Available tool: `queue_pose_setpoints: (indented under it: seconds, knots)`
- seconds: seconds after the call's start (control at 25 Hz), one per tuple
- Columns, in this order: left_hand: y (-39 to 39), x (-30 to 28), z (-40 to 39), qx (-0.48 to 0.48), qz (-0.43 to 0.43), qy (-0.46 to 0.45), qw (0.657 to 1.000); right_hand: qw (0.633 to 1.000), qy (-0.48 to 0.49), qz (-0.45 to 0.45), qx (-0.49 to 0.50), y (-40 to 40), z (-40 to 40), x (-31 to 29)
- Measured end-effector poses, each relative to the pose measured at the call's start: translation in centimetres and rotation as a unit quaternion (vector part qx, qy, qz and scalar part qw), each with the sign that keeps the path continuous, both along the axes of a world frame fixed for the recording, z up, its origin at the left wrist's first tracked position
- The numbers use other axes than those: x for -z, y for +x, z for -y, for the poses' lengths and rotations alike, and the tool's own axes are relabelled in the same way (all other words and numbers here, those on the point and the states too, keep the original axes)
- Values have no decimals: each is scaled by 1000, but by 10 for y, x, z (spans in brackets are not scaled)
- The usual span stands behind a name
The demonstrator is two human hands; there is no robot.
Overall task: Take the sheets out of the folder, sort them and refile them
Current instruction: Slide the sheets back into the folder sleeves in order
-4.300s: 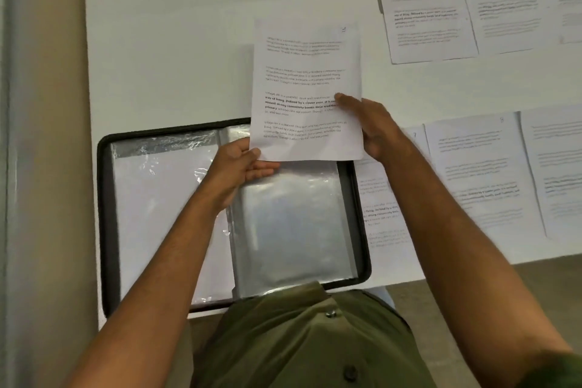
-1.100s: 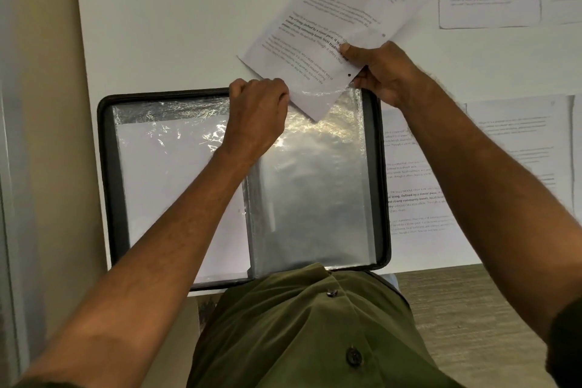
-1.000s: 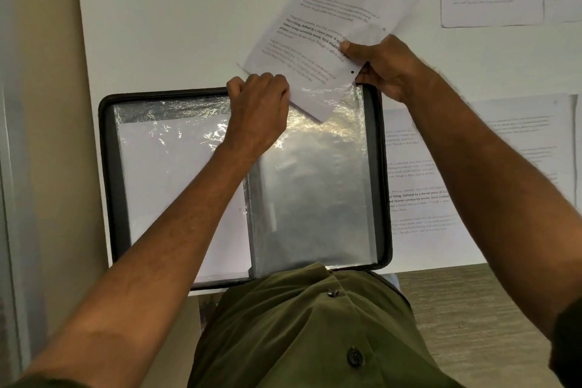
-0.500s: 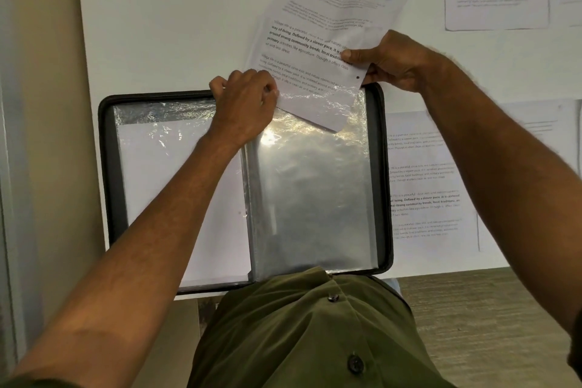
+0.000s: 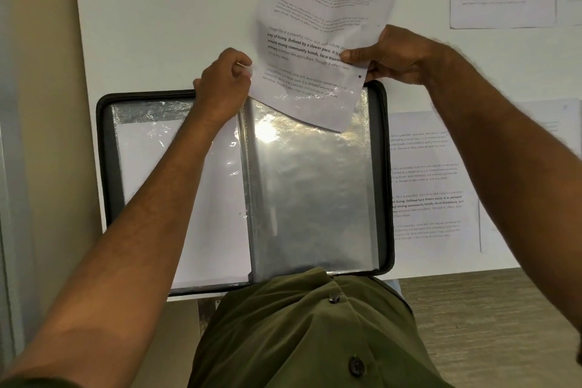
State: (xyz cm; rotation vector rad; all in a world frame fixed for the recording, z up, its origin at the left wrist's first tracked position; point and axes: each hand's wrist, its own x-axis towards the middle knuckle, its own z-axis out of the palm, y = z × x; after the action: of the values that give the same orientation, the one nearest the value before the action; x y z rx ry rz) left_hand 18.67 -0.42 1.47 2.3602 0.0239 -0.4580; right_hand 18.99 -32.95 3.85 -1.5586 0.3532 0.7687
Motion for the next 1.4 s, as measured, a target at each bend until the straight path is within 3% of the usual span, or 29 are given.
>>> queue_pose_setpoints:
  seconds: [0.2, 0.68, 0.92, 1.16, 1.4]
  knots:
    - [10, 4, -7, -27, -67, -92, 993, 1000, -10, 7, -29, 5, 2, -4]
    - [26, -3, -9, 11, -140, -59, 988, 999, 2, 12, -31, 7, 7, -3]
    - [27, -10, -9, -4, -184, -84, 979, 999, 12, 10, -29, 6, 12, -2]
    - [35, -20, -17, 99, -220, -40, 970, 1000, -17, 16, 8, 4, 10, 2]
    - [34, -21, -17, 107, -236, -44, 965, 999, -23, 24, -7, 6, 8, -2]
